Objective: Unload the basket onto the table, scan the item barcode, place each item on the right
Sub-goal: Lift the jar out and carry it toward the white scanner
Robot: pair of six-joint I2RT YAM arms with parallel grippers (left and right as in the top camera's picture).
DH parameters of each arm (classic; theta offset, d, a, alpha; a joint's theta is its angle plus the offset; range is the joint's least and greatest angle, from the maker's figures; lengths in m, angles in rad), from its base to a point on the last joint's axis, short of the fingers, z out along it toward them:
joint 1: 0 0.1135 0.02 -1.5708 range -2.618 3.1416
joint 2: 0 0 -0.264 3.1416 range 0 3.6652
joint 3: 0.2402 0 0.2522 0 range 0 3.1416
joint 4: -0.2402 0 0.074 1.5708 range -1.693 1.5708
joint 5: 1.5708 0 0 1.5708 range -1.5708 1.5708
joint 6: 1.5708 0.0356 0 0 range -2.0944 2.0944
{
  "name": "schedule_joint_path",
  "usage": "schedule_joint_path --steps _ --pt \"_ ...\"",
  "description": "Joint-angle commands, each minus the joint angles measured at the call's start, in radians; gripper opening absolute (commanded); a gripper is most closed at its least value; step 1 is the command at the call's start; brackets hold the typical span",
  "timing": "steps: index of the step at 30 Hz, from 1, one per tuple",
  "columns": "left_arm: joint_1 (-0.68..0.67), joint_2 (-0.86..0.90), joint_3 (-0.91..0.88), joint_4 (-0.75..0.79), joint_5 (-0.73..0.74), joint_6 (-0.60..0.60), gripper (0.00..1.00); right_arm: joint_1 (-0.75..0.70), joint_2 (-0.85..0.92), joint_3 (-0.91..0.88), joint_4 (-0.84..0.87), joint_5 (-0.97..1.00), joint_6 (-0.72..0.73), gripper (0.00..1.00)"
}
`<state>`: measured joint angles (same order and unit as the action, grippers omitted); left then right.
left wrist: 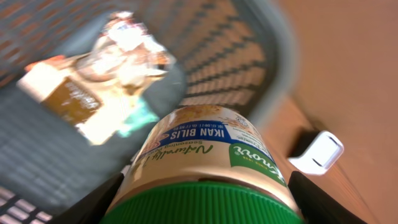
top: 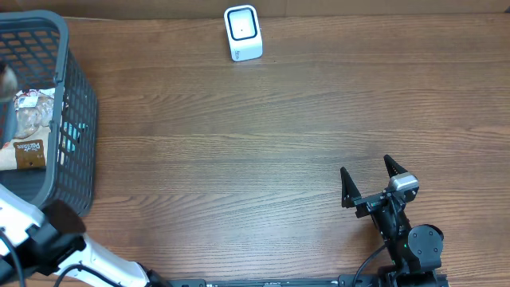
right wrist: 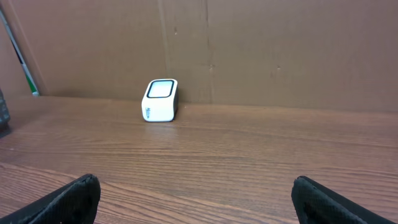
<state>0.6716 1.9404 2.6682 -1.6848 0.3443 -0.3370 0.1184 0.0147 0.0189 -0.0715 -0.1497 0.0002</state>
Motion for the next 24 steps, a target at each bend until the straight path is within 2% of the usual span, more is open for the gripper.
schedule_joint_path --steps 1,7,14,20,24 --pt "-0.083 -0.1 0.071 -0.005 0.048 0.008 0.21 -0.004 -0.012 -0.011 0.004 0.002 -0.002 1.0" --pt "-0.27 -0.2 0.071 -0.005 -0.006 0.008 0.21 -0.004 -0.012 -0.011 0.004 0.002 -0.002 1.0" --pt "-0.539 -0.212 0.026 -0.005 -0.138 0.007 0.22 -0.004 -0.012 -0.011 0.004 0.002 -0.002 1.0" --pt "-0.737 -0.2 -0.144 -0.005 -0.286 -0.039 0.21 -0.004 -0.012 -0.011 0.004 0.002 -0.002 1.0" --pt "-0.811 -0.185 -0.282 0.011 -0.333 -0.071 0.21 -0.004 -0.012 -0.011 0.004 0.002 -0.002 1.0"
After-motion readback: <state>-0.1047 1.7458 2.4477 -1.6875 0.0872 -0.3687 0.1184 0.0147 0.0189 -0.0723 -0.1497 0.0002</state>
